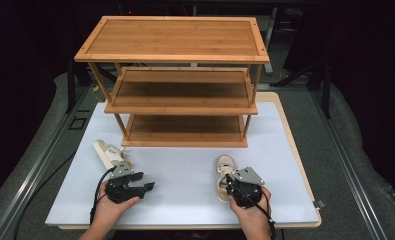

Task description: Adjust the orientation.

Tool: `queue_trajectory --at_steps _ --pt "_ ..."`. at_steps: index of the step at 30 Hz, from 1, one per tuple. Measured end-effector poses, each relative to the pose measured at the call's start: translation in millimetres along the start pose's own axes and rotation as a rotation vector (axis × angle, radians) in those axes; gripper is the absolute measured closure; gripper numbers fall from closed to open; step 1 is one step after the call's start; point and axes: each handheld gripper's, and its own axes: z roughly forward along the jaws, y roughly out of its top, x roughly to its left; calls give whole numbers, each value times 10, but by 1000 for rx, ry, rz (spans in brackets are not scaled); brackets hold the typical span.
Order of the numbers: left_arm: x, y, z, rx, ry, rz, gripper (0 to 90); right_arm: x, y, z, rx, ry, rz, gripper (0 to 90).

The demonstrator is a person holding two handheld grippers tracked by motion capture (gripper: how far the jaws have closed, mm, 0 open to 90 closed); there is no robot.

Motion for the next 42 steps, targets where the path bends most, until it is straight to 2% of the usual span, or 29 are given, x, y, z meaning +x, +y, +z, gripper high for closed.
queue_trajectory --at_steps 2,6,9,10,11,12,14,15,16,17,19,23,25,28,31,35,38,42 --pt "-16 9 -32 -15 -15 -18 376 -17 -4 -18 -1 10 10 603" --pt "-46 53 -140 -49 -15 -16 378 -55 15 -90 -35 35 41 578" --pt "-20 92 -239 -62 46 20 377 -77 32 -169 -60 53 25 559" --pt "-9 103 -275 -66 64 24 377 -81 29 -186 -68 51 18 557" --pt "-9 103 -275 -66 64 24 377 -81 29 -186 -68 51 18 557" --pt "7 112 -320 -74 86 24 377 -89 28 -198 -77 50 12 555" --pt "50 139 -422 -86 142 -6 377 -112 28 -222 -91 58 21 551" --pt "50 139 -422 -86 142 -6 377 -112 28 -222 -91 58 21 551" --pt "76 155 -469 -95 175 -18 377 -115 30 -222 -95 61 27 546" --pt "126 179 -526 -106 193 -35 377 -120 31 -218 -98 83 35 533" --pt "198 191 -564 -108 213 -53 377 -115 28 -213 -96 85 29 529" --pt "336 151 -568 -105 250 -59 380 -98 27 -200 -103 92 22 525" --pt "422 114 -555 -94 253 -89 386 -95 22 -186 -107 84 16 525" --pt "486 86 -561 -118 218 -124 396 -84 15 -163 -102 87 7 525" --pt "483 80 -574 -114 221 -127 398 -68 6 -146 -95 93 5 525" --pt "437 70 -596 -92 260 -98 398 -74 6 -154 -101 91 3 525" --pt "429 49 -625 -94 270 -104 398 -105 4 -165 -102 94 20 524" --pt "477 17 -685 -115 243 -163 398 -149 -2 -167 -107 98 46 523"
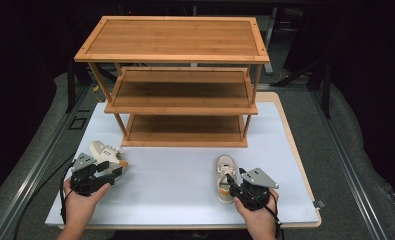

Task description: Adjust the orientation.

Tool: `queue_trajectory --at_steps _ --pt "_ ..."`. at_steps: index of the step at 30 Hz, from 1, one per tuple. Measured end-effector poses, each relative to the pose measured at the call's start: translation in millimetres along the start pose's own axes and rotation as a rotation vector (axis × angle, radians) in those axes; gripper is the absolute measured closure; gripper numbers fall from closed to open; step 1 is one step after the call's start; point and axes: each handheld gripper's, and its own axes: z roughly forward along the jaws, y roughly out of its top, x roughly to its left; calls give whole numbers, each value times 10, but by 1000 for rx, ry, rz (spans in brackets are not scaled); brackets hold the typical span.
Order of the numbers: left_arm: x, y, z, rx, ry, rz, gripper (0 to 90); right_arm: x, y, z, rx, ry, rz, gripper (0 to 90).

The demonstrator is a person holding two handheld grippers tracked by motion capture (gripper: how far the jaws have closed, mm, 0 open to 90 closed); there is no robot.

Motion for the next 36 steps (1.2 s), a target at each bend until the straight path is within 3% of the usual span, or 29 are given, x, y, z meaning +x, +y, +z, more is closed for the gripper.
queue_trajectory --at_steps 4,9,16,22,29,36 --pt "20 -26 -53 4 13 -4 398 -24 0 1 -2 7 27 523" --pt "63 -106 -144 10 35 -16 397 -14 8 -2 -12 9 20 520" --pt "185 -272 -262 21 49 -86 397 -11 10 -2 -16 11 23 515" --pt "262 -387 -288 89 33 -146 395 -14 11 -3 -17 11 26 513" --pt "286 -342 -335 23 86 -151 397 -29 10 -10 -21 13 35 508" --pt "436 -212 -321 -46 151 -230 380 -26 11 -9 -23 22 39 504"
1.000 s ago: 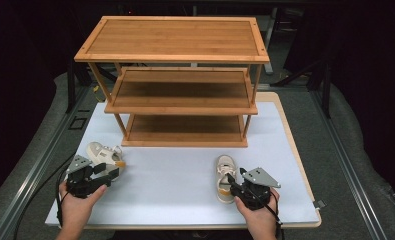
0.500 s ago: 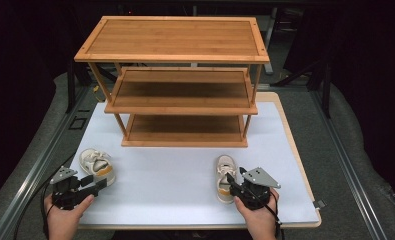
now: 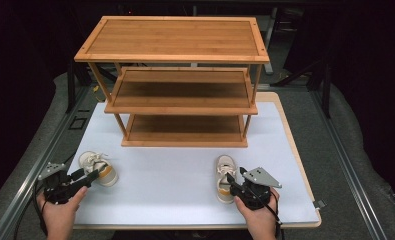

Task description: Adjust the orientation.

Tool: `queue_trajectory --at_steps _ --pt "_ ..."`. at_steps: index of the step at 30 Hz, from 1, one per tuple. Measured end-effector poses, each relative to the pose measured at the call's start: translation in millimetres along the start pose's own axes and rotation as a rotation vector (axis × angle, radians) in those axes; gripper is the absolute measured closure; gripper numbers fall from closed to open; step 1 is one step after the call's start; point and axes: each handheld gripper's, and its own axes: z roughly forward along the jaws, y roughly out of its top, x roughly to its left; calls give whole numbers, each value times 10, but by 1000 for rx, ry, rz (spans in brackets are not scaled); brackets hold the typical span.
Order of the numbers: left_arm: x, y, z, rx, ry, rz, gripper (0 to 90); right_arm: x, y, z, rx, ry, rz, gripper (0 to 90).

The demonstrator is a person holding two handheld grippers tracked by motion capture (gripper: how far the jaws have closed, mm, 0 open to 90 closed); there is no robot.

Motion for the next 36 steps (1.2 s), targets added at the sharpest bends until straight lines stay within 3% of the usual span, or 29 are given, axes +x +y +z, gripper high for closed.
queue_trajectory --at_steps 4,8,12,17,24,27,29,33,36 --pt "47 55 165 38 39 -2 383 12 -4 12 5 0 1 504" --pt "46 49 207 66 97 53 457 8 -8 17 6 0 3 504" --pt "114 45 141 65 65 27 528 3 -12 16 8 2 8 504" --pt "181 43 66 76 71 51 618 19 2 -10 -6 5 4 503" --pt "138 51 236 113 135 72 534 30 -6 15 7 7 -1 502" --pt "173 88 232 115 120 43 562 37 -5 16 3 9 -6 501" --pt "150 93 229 113 120 70 596 31 -7 17 6 6 -3 501" --pt "43 93 262 126 15 61 607 7 -10 20 6 5 10 501" --pt "-137 113 311 139 -23 106 620 7 -9 18 6 2 11 501"
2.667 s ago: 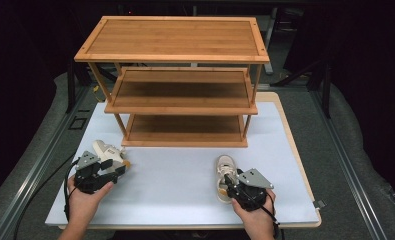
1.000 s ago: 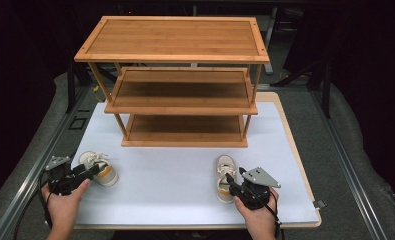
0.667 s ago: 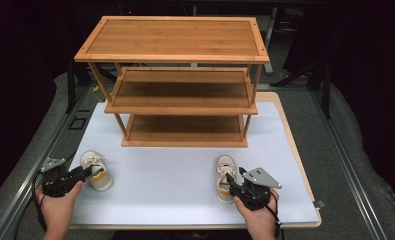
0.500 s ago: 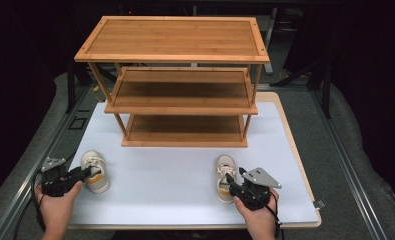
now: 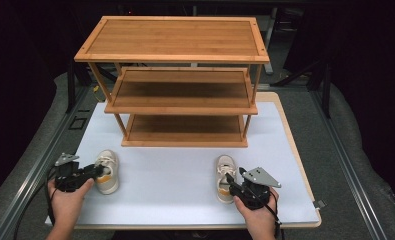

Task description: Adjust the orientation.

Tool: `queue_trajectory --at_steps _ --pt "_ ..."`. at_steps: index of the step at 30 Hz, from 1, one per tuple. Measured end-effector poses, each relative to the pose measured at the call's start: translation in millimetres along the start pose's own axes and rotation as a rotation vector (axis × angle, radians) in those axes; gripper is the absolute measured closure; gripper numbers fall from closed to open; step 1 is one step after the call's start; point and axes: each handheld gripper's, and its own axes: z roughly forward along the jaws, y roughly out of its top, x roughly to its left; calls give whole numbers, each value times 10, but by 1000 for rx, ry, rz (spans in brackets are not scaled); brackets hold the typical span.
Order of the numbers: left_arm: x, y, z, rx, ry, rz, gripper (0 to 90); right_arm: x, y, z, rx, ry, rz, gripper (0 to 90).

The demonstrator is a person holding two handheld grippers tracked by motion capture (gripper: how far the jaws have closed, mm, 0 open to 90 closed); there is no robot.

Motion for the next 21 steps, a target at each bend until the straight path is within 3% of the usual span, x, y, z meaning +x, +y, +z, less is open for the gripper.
queue_trajectory --at_steps 10,15,21 --pt "-710 131 267 18 -144 123 656 17 -4 4 5 3 -10 500" --pt "-1100 120 363 31 -208 193 664 19 -30 59 46 4 -7 498" --pt "-1353 83 442 27 -207 227 650 2 -69 143 96 -21 -5 520"
